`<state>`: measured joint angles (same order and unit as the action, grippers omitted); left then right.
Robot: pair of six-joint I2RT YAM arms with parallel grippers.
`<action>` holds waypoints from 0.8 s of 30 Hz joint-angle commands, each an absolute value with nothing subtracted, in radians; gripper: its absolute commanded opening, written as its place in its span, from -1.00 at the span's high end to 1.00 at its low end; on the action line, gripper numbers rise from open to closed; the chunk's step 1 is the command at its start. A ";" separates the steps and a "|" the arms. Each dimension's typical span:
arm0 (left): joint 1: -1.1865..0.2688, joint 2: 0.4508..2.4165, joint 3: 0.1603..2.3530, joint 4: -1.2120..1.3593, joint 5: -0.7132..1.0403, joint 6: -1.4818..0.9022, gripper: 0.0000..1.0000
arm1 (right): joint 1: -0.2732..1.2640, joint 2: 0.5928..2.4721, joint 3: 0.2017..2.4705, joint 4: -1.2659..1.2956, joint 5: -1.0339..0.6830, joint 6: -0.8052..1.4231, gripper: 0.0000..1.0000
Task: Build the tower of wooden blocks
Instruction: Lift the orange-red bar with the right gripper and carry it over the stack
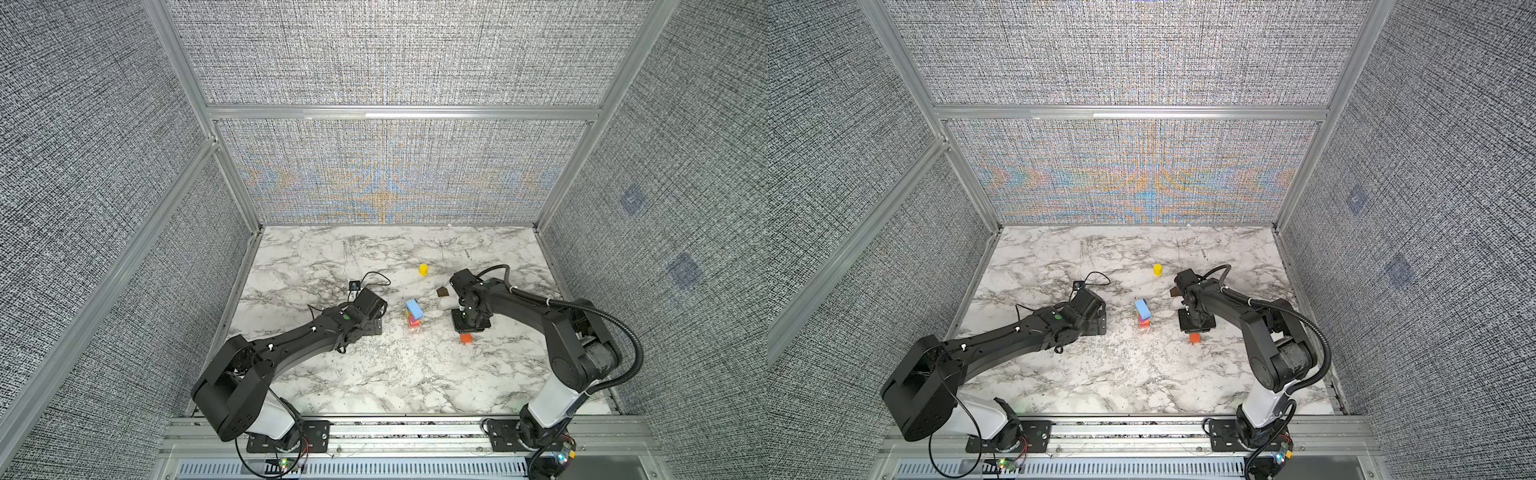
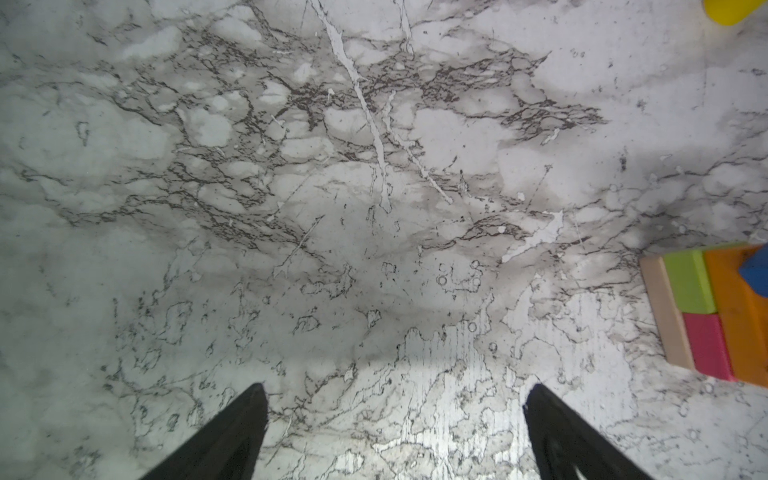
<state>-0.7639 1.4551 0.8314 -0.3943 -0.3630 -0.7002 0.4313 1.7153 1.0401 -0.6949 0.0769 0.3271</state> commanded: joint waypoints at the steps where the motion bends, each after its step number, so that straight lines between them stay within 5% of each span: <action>1: -0.764 1.441 0.831 -0.397 -0.358 -0.707 -0.97 | 0.433 1.702 1.056 -0.722 0.082 0.336 0.46; 24: -0.764 1.268 0.779 -0.466 -0.337 -0.724 -0.98 | 0.515 1.588 1.294 -0.970 0.061 0.303 0.47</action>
<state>-0.7639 1.2823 0.7841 -0.4442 -0.3508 -0.7120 0.5018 1.5909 1.2610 -0.9020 0.0616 0.3141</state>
